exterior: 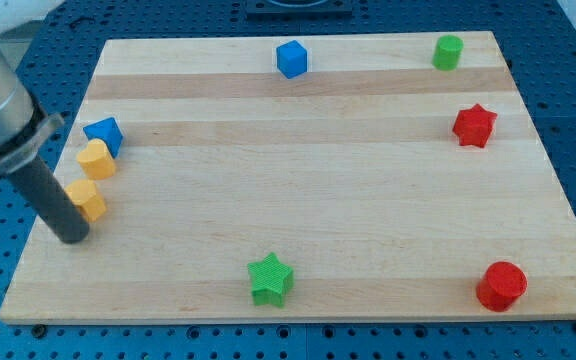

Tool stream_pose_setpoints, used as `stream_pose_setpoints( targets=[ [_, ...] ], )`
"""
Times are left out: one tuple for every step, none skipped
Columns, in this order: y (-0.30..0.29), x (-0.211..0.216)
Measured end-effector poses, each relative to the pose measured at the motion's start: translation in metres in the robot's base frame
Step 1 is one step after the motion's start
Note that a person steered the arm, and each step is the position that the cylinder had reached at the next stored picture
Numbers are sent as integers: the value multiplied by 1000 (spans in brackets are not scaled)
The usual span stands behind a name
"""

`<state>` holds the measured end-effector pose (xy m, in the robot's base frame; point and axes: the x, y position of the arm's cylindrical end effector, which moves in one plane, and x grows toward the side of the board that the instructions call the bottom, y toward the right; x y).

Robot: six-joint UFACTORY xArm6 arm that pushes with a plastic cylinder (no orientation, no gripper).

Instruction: Move your arm towards the center

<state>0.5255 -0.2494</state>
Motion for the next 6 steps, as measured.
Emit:
stream_pose_setpoints(
  targets=[
    [2, -2],
    [2, -13],
    [3, -16],
    [3, -18],
    [3, -18],
    [57, -3]
  ],
)
